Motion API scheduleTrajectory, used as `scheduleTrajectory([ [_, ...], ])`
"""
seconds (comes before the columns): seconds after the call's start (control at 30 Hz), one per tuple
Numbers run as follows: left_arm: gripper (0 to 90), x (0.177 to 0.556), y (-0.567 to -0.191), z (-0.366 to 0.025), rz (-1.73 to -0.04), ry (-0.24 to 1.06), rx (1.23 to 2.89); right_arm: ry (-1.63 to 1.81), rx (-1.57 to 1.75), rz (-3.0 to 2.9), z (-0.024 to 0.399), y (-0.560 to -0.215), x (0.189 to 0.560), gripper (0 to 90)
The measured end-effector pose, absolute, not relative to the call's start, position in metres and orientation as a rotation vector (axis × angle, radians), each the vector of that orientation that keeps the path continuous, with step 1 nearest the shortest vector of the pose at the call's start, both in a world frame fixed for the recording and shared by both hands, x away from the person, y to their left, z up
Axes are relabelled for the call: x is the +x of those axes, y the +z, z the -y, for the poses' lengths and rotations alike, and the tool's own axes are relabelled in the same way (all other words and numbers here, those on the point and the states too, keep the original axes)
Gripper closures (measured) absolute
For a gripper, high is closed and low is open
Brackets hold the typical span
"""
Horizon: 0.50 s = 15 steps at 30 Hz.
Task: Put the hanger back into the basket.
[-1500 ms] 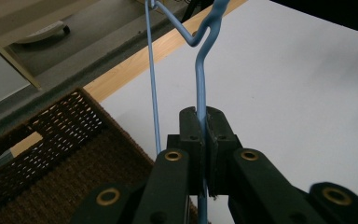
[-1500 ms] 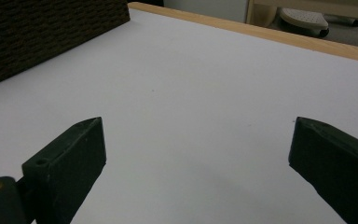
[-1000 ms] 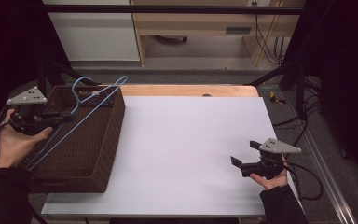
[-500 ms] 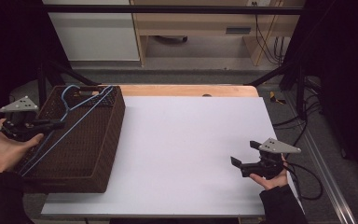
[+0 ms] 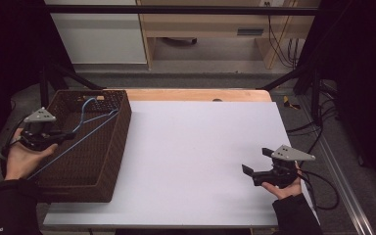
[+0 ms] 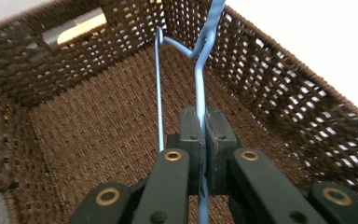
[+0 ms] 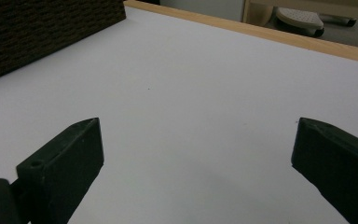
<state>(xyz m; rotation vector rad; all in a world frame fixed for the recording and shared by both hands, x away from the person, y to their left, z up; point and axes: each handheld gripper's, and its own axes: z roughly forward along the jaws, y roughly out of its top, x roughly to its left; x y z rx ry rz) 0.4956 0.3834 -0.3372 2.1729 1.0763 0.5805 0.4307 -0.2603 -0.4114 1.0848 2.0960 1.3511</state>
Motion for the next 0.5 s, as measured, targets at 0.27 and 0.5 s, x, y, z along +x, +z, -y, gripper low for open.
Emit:
scheduleTrajectory([
  [0.27, 87.1, 0.504, -0.361, -0.373, -1.107, 0.579, 2.209, 1.348, 1.084, -2.103, 0.260, -0.412, 0.431, 2.6],
  [0.5, 86.8, 0.506, -0.374, -0.373, -1.168, 0.552, 2.271, 1.348, 1.085, -2.103, 0.260, -0.412, 0.430, 2.7],
])
